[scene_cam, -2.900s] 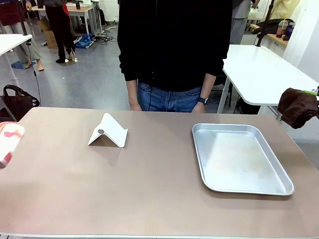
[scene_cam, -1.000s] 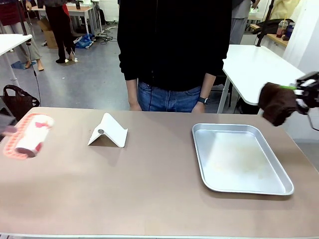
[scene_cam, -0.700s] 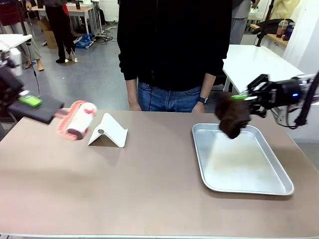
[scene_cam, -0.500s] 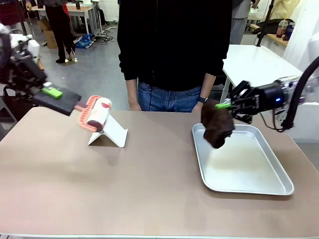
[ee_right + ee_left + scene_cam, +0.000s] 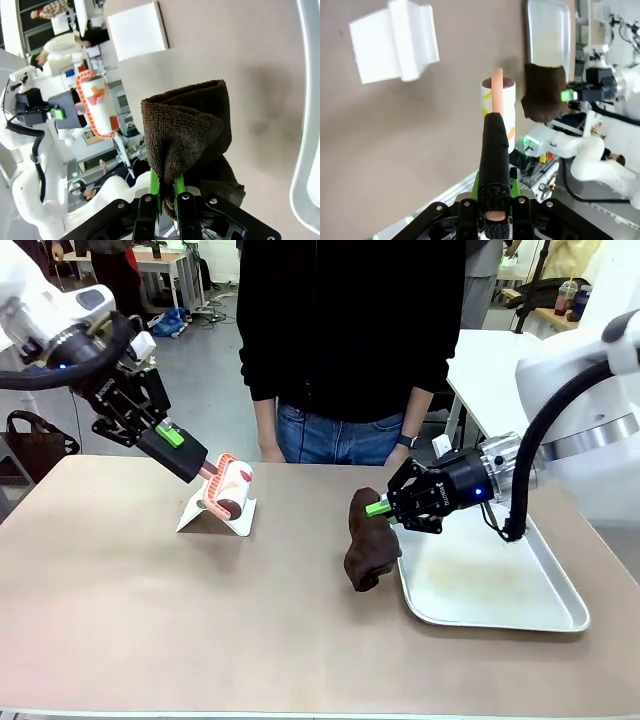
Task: Clean the surface of the table.
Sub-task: Return the Lint Roller and towel to their original positions.
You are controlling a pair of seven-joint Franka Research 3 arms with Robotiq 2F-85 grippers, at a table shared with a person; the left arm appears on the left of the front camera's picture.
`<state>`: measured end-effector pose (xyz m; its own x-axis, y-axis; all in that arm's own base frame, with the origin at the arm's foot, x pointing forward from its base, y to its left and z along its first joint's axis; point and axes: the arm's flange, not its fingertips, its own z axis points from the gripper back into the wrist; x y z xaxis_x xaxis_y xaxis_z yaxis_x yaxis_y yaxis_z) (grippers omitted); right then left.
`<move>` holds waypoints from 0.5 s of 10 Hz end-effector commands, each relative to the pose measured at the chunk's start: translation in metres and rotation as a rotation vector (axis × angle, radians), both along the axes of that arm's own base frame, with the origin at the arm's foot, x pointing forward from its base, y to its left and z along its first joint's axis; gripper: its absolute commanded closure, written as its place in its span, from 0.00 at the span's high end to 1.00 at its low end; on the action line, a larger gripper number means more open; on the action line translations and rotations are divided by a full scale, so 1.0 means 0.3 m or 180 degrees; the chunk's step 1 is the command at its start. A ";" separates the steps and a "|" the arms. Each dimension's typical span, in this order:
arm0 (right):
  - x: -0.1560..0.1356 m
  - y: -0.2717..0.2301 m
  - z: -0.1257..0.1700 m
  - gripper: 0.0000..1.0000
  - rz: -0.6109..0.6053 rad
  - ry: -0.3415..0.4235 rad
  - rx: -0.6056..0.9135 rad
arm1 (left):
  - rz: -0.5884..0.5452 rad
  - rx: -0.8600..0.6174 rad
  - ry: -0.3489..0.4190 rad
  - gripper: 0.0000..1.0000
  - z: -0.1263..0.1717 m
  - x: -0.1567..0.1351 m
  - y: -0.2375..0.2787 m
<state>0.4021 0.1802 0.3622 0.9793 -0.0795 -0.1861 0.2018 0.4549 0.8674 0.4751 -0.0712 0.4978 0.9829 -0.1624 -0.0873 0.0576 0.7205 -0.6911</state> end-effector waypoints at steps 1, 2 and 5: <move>0.002 -0.018 -0.014 0.13 -0.0113 -0.0180 0.0167 | 0.0287 0.0105 -0.0072 0.22 0.014 0.067 0.005; 0.011 -0.060 -0.004 0.13 0.0021 0.0072 0.0320 | 0.0336 0.0053 -0.0187 0.22 0.013 0.070 0.021; 0.005 -0.007 -0.002 0.13 -0.0037 -0.0036 0.0025 | 0.0121 0.0048 -0.0038 0.22 -0.014 0.042 0.007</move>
